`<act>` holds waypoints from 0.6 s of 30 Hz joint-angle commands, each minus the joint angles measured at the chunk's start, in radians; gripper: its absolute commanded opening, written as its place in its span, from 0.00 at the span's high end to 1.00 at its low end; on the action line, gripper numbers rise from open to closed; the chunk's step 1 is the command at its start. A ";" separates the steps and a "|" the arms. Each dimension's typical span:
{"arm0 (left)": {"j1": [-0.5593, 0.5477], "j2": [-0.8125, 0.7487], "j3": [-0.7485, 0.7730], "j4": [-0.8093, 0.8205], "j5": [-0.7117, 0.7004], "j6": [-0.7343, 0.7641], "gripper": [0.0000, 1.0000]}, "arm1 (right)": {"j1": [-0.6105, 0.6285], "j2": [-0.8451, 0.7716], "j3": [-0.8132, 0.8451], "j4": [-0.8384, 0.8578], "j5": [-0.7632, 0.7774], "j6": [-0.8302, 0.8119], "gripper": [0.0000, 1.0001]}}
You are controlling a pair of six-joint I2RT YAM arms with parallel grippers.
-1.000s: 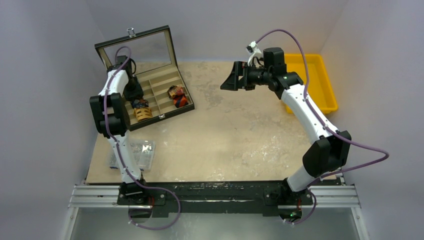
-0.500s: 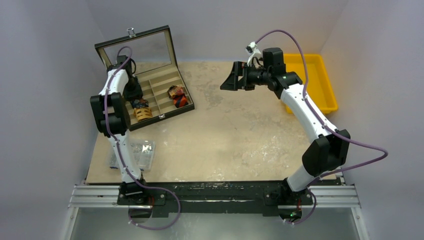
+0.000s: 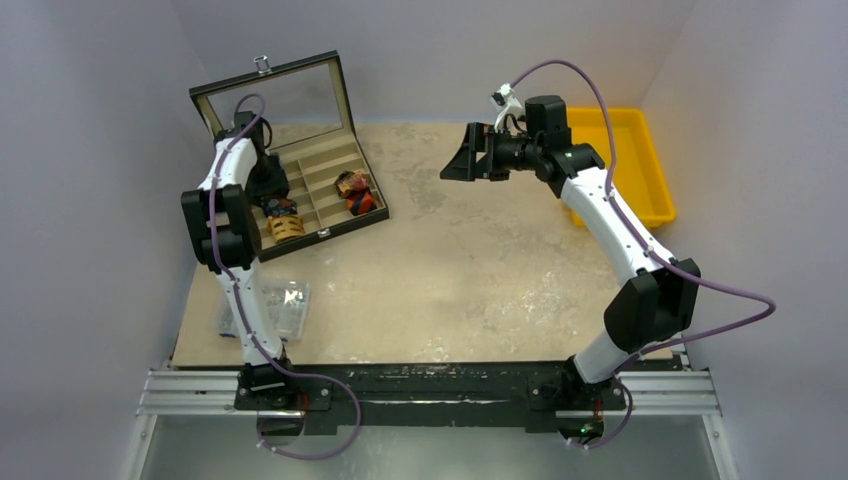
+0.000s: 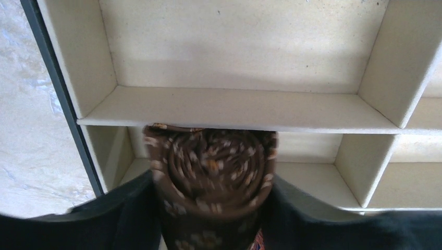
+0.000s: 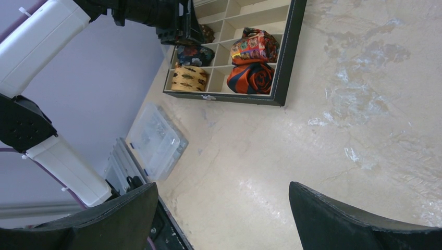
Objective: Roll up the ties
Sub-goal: Place the tie in the storage box.
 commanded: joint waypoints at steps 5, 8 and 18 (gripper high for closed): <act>0.011 -0.034 -0.006 -0.038 -0.011 -0.007 0.32 | 0.003 -0.003 0.015 0.028 0.010 0.009 0.02; 0.011 -0.045 -0.015 -0.022 -0.014 -0.006 0.29 | 0.002 -0.001 0.017 0.028 0.009 0.007 0.02; 0.010 -0.129 -0.065 0.064 0.006 0.011 0.02 | 0.003 0.005 0.017 0.034 0.001 0.013 0.02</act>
